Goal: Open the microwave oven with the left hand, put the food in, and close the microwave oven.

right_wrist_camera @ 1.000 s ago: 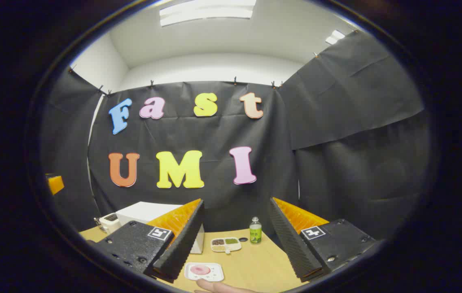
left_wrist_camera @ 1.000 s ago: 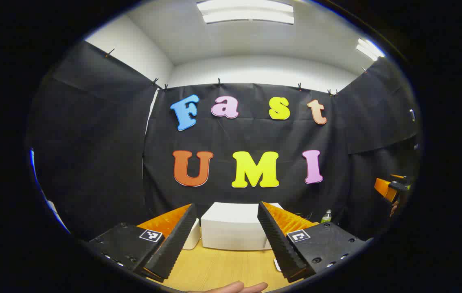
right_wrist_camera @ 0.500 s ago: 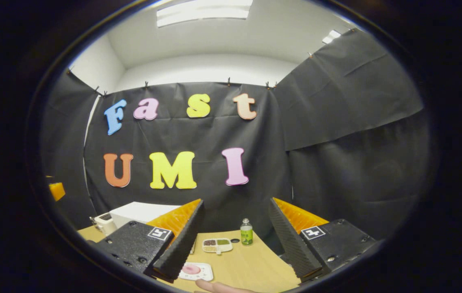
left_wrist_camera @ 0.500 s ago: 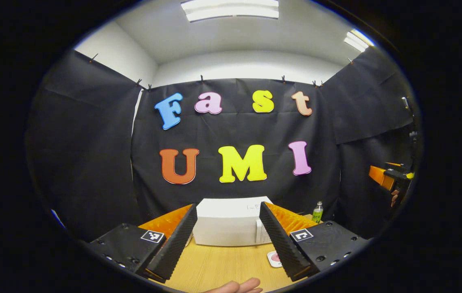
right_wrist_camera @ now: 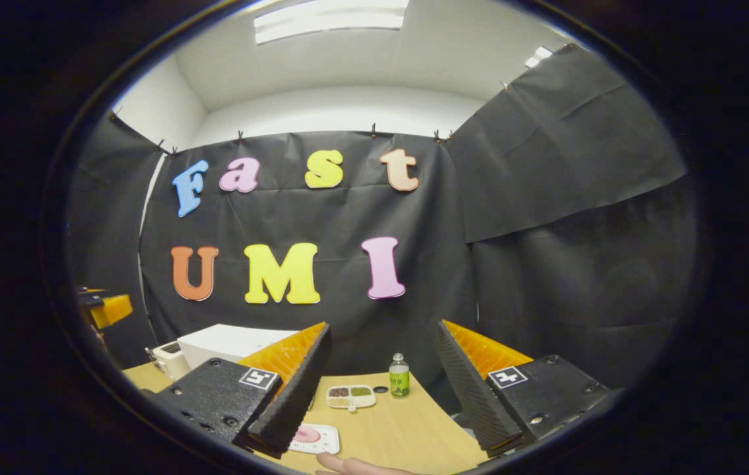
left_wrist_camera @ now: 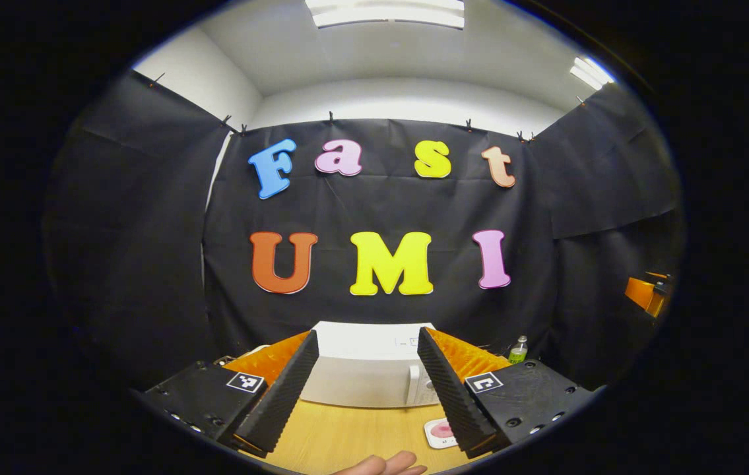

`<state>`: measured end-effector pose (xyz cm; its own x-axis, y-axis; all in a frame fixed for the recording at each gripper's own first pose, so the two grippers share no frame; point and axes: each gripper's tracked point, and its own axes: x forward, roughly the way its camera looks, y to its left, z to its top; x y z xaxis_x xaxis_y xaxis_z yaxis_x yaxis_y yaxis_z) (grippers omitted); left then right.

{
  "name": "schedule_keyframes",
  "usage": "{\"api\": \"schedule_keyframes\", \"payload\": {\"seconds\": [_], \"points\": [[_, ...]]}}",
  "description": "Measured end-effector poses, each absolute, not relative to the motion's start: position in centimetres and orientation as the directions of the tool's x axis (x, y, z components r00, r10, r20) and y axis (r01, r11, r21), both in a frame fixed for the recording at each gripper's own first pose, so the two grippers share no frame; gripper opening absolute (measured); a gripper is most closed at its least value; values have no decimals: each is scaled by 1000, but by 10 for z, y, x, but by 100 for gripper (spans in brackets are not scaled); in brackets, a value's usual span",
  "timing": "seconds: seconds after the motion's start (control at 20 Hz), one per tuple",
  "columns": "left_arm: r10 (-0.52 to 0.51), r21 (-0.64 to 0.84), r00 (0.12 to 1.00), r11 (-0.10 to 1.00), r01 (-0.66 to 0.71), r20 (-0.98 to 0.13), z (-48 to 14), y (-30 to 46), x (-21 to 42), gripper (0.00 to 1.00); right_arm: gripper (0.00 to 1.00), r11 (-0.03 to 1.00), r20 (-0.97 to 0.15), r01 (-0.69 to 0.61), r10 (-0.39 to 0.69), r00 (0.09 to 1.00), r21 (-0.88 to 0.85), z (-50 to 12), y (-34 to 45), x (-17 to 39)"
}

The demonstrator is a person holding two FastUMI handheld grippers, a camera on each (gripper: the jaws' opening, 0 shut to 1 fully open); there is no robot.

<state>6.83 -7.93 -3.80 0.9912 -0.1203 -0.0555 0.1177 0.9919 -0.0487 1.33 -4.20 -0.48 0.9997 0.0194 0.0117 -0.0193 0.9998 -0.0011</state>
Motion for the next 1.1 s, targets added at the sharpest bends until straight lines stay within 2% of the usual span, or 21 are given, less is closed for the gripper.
{"api": "schedule_keyframes", "payload": {"seconds": [0.05, 0.1, 0.15, 0.2, 0.25, 0.3, 0.35, 0.4, 0.45, 1.0, 1.1], "points": [[-155, -85, 986, 985, 149, -67, -49, -92, 77, 95, 100, 1000, 12, -18, 18, 1000, -1, -6, -44, 15], [-170, -109, 982, 981, 160, -86, -62, -100, 85, 95, 91, 1000, 11, -17, 17, 1000, -2, -10, -47, 16], [-169, -113, 981, 981, 158, -99, -76, -102, 96, 94, 92, 1000, 10, -15, 15, 1000, 3, -11, -49, 18], [-166, -111, 979, 982, 154, -114, -91, -106, 107, 94, 100, 1000, 13, -12, 12, 1000, 7, -13, -52, 19], [-177, -115, 975, 980, 162, -137, -108, -115, 117, 94, 100, 1000, 14, -13, 13, 1000, 6, -15, -53, 21], [-197, -126, 967, 976, 178, -159, -126, -124, 126, 94, 92, 1000, 10, -15, 15, 1000, 5, -19, -56, 21], [-212, -141, 960, 972, 188, -184, -144, -133, 136, 94, 92, 1000, 9, -20, 20, 1000, 6, -22, -57, 22], [-222, -152, 953, 969, 193, -207, -162, -139, 146, 94, 100, 1000, 11, -30, 30, 999, 7, -24, -58, 24], [-224, -158, 947, 969, 191, -230, -178, -143, 156, 95, 92, 999, 11, -36, 36, 999, 6, -26, -59, 26], [-196, -115, 908, 980, 165, -369, -321, -177, 246, 95, 92, 996, -40, -92, 92, 995, -3, -72, -60, 53], [-229, -147, 892, 972, 185, -389, -342, -189, 252, 94, 92, 994, -60, -106, 105, 993, -9, -84, -57, 58]]}}
